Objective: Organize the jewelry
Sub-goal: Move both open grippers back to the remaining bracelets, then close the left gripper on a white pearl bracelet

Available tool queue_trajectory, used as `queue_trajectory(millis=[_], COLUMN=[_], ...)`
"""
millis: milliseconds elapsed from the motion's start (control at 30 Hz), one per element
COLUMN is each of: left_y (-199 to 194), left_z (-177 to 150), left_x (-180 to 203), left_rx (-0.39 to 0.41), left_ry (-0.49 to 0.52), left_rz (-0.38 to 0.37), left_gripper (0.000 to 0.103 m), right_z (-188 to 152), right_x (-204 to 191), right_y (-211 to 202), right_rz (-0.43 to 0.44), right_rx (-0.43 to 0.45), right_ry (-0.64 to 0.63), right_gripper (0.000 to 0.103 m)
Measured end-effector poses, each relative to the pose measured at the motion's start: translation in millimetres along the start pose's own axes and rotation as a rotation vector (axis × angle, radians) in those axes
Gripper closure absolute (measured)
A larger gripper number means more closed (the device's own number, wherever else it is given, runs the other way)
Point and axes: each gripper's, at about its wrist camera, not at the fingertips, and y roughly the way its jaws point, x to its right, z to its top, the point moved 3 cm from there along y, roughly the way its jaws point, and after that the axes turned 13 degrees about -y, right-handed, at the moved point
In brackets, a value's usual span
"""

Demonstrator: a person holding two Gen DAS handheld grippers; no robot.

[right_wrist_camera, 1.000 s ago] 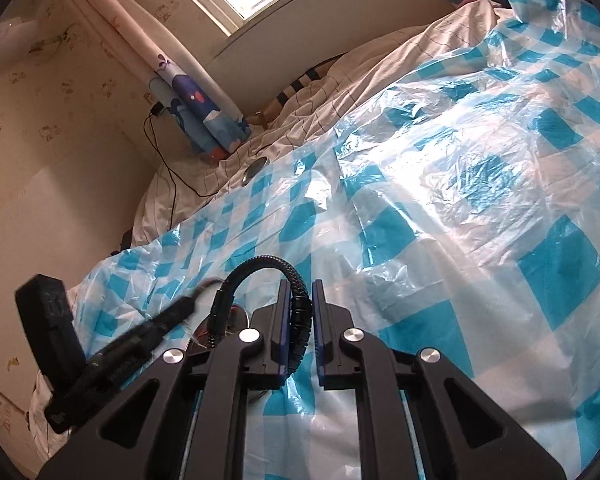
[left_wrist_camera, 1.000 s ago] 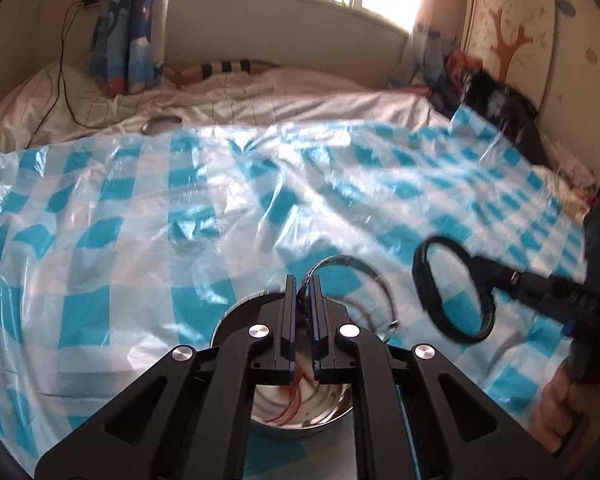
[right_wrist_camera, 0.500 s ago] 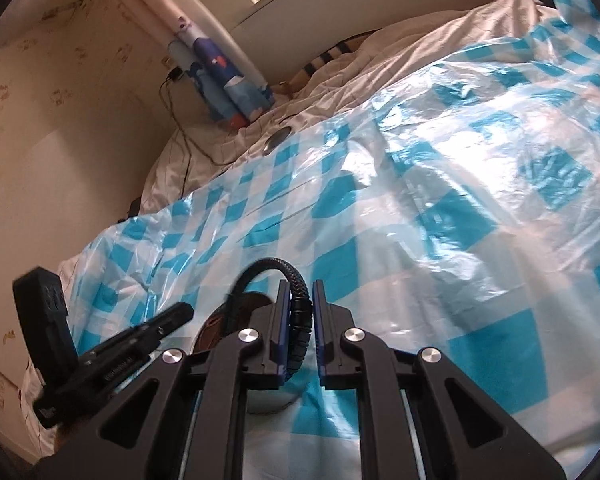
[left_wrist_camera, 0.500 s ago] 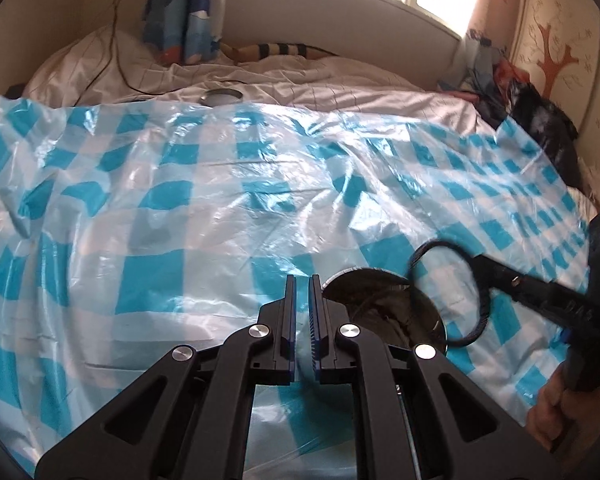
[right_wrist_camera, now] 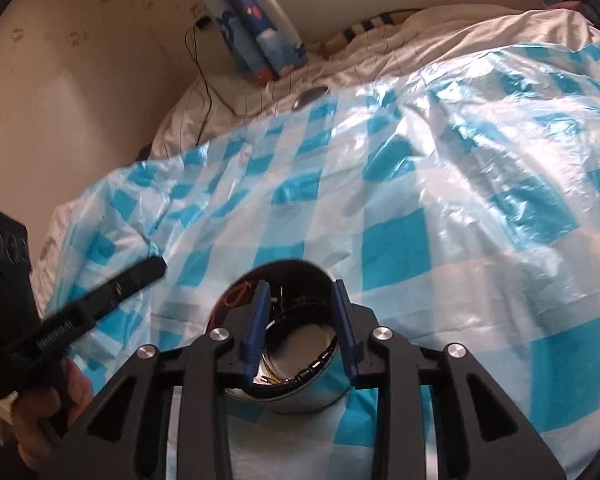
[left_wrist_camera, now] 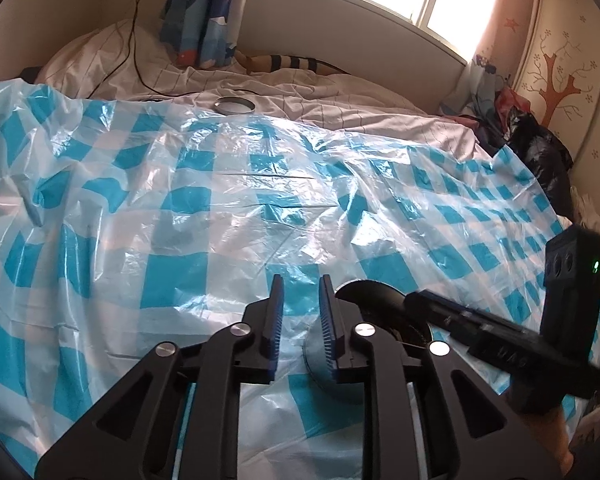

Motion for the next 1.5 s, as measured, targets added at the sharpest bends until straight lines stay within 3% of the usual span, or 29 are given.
queue_trajectory(millis=[67,133,200,467,800,967,1233,1267,1300,1367,1500], left_y=[-2,-5,-9,-34,-74,-76,-50,-49,-48,-46,-60], left_z=[-4,-9,-15,-59,-133,-149,-158,-158,-159,-163,-154], left_x=[0,-1,-5,-11,8,0,2,6,10,17,20], left_rx=[-0.006,-0.015,-0.027,-0.102,-0.191,-0.264,-0.323,-0.316,-0.316,-0.327,-0.251], left_ry=[0.004,0.0,-0.009,-0.003,0.134,0.044,0.005,0.025,0.05,0.108,0.126], left_rz=[-0.007,-0.013,-0.015,-0.031,-0.064,-0.116,-0.118,-0.12,-0.123,-0.122,-0.128], left_gripper=[0.08,0.075,0.064,0.047,0.041,0.041,0.041,0.049,0.076,0.098,0.102], right_z=[-2,-6,-11,-42,-103,-135,-143,-144,-143,-143,-143], right_x=[6,12,16,13,-23,-24,-18,-18,-18,-16,-17], right_y=[-8,-14,-19,-53,-115,-128,-126,-125,-125,-125,-125], right_rz=[-0.005,-0.007,-0.013,-0.017,-0.048,-0.05,-0.04,-0.041,-0.04,-0.037,-0.035], right_rx=[0.023,0.028,0.025,0.009,-0.007,-0.027,-0.021,-0.02,-0.018,-0.013,-0.005], right_ry=[0.024,0.052,0.074,0.161,0.082,0.124,0.168,0.169,0.171,0.175,0.176], right_gripper=[0.046,0.043,0.037,0.017,0.017,0.015,0.014,0.014,0.014,0.014,0.014])
